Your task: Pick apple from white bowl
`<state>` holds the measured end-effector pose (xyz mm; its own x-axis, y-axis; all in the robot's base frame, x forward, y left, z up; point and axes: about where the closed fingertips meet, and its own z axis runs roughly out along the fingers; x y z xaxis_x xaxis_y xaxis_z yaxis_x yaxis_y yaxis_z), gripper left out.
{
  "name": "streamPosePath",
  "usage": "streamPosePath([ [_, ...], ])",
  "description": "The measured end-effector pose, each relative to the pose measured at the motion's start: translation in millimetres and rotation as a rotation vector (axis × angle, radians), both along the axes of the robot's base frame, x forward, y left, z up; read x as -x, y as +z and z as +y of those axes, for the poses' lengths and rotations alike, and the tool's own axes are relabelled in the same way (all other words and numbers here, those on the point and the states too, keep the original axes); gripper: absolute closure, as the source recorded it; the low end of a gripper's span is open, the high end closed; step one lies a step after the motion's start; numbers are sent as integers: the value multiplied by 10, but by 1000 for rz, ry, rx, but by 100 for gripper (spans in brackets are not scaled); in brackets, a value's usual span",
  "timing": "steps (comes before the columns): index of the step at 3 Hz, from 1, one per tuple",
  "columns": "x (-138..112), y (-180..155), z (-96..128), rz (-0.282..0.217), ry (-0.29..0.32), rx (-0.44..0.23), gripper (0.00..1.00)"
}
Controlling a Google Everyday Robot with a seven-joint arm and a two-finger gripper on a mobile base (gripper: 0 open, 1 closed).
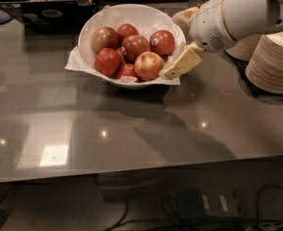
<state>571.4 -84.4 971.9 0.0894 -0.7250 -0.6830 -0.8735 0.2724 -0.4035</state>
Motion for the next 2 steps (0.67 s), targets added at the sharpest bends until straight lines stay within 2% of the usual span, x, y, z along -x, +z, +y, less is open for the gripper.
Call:
streamPosePath([
  [1, -57, -44, 116, 20, 43, -67, 42],
  [2, -69, -68, 175, 32, 69, -101, 59],
])
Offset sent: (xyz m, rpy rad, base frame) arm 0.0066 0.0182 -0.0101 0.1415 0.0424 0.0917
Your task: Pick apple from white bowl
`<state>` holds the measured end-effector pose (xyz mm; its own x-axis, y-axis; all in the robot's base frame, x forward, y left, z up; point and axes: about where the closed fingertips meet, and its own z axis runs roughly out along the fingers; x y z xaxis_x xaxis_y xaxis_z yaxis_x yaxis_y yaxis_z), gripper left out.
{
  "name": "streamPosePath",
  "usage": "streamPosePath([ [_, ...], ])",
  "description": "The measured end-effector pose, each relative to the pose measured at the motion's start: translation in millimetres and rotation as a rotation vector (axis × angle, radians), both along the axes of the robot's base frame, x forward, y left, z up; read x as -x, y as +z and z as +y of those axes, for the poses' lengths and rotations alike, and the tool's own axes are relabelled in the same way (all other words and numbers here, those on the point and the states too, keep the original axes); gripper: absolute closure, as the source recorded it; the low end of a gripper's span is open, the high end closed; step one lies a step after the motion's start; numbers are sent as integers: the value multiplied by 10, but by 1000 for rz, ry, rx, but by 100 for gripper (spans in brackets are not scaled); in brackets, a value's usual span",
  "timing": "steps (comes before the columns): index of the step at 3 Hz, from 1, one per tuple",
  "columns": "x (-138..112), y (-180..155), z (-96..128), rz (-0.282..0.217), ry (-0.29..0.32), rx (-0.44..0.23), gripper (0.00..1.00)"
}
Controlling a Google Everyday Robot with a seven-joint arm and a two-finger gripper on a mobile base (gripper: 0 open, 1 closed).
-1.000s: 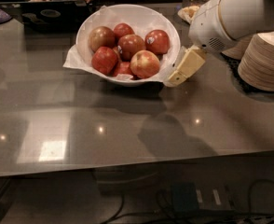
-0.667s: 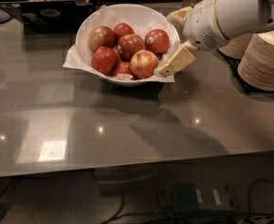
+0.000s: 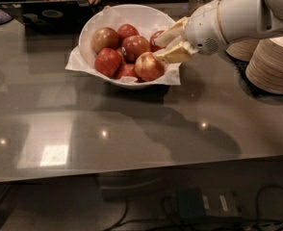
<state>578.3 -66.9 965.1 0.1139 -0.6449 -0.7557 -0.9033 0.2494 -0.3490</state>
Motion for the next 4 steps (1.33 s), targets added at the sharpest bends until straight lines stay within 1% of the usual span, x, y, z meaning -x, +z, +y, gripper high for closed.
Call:
streamPosePath([
  [1, 12, -66, 41, 15, 19, -14, 52],
  [2, 31, -84, 66, 20, 31, -15, 33],
  [3, 38, -100, 89, 23, 39, -13, 18],
  [4, 5, -158, 143, 29, 44, -1, 19],
])
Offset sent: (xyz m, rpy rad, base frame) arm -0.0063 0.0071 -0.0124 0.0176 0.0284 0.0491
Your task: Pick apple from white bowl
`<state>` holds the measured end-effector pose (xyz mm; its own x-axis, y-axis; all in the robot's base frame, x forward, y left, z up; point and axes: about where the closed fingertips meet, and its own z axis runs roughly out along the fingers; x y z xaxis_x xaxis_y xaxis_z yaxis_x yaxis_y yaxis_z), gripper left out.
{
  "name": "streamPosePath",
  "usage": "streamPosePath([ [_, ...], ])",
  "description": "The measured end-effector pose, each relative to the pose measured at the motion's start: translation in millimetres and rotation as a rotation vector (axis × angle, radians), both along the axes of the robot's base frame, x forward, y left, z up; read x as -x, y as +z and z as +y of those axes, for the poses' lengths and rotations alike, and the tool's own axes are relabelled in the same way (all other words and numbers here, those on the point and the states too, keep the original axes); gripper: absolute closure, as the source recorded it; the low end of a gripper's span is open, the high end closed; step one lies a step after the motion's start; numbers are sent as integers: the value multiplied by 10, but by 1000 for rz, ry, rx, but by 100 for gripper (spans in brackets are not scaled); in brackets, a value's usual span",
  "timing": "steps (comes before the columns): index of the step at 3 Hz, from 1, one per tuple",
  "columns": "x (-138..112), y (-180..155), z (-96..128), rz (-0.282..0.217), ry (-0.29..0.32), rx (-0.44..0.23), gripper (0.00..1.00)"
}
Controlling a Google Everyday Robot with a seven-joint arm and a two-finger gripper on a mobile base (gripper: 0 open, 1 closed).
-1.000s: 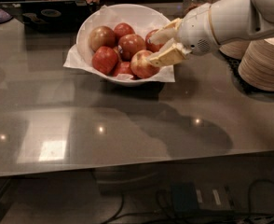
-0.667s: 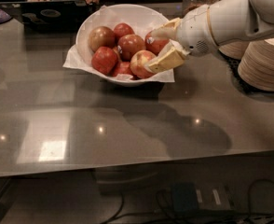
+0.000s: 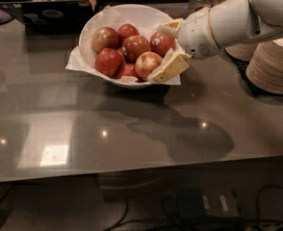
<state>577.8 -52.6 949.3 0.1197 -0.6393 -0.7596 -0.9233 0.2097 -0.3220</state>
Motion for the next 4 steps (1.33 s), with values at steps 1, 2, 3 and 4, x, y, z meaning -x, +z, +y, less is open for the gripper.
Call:
streamPosePath([
  [1, -84, -89, 42, 3, -10, 30, 37],
  [2, -87, -110, 42, 6, -13, 32, 33],
  [3, -97, -132, 56, 10, -12, 32, 34],
  [4, -150, -226, 122, 28, -4, 33, 34],
])
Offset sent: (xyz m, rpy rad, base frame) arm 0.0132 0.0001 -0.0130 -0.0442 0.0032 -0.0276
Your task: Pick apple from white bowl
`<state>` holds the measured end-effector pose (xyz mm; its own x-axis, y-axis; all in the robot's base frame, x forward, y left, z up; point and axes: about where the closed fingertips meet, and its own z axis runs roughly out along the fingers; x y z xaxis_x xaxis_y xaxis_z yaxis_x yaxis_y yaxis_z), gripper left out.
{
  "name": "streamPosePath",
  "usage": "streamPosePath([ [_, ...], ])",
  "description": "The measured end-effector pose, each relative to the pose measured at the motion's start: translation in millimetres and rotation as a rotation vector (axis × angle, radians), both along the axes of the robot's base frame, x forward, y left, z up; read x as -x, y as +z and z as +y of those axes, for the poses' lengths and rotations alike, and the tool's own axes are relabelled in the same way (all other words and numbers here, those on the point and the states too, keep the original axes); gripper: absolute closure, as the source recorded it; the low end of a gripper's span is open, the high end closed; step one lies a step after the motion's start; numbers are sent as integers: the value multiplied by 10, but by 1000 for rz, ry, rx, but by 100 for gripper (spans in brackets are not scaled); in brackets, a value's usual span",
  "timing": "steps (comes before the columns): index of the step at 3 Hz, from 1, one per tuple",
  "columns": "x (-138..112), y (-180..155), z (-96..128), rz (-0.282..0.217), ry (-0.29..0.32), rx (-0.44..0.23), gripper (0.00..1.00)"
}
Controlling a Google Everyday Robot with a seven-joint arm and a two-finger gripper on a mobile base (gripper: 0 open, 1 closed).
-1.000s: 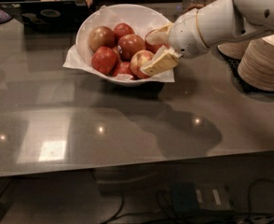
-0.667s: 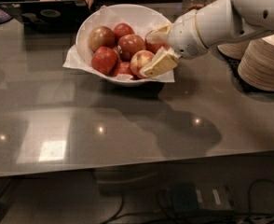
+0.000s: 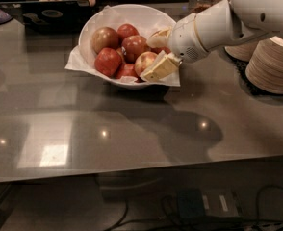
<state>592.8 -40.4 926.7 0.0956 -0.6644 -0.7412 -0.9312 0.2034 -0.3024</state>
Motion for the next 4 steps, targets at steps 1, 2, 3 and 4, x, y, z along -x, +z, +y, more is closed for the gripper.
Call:
streamPosePath([
  [1, -69, -90, 10, 16, -5, 4, 35],
  [2, -218, -192, -13, 30, -21, 10, 41],
  [3, -263, -229, -26, 40, -25, 11, 41],
  [4, -286, -248, -39, 47, -23, 15, 60],
])
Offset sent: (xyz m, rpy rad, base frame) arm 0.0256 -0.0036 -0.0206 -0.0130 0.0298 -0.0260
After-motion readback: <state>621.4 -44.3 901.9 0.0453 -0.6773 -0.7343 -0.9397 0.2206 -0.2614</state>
